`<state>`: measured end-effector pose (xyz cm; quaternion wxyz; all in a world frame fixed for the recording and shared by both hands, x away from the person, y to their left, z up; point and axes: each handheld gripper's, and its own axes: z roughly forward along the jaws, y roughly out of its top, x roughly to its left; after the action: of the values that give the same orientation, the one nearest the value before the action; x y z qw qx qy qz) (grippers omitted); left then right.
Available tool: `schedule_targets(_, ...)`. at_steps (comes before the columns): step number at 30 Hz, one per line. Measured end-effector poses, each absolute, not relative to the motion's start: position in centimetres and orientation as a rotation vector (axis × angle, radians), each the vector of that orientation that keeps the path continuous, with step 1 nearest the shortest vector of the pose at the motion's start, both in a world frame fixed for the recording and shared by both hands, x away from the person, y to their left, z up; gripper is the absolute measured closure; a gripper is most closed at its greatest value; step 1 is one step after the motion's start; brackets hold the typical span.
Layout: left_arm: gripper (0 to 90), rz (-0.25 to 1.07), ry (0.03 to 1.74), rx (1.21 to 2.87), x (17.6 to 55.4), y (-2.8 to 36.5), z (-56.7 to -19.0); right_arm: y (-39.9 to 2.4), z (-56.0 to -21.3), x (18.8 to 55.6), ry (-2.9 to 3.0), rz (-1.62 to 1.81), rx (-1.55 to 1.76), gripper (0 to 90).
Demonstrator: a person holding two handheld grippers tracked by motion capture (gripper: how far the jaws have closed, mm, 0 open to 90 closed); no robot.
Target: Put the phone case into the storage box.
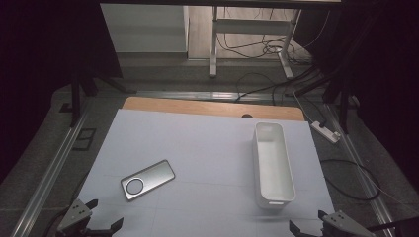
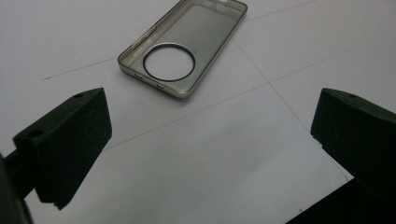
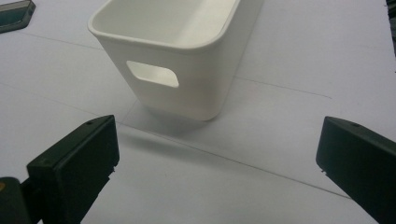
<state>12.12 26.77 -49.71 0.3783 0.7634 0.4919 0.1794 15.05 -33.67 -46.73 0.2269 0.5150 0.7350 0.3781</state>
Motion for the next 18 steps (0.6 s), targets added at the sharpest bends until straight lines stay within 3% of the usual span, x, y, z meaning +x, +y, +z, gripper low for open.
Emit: schedule_targets(18,0.0,0.405,1.262,1.927,12.12,27.35,-49.78,-33.06,-46.78,15.36,2.077,1.004,1.379,0.0)
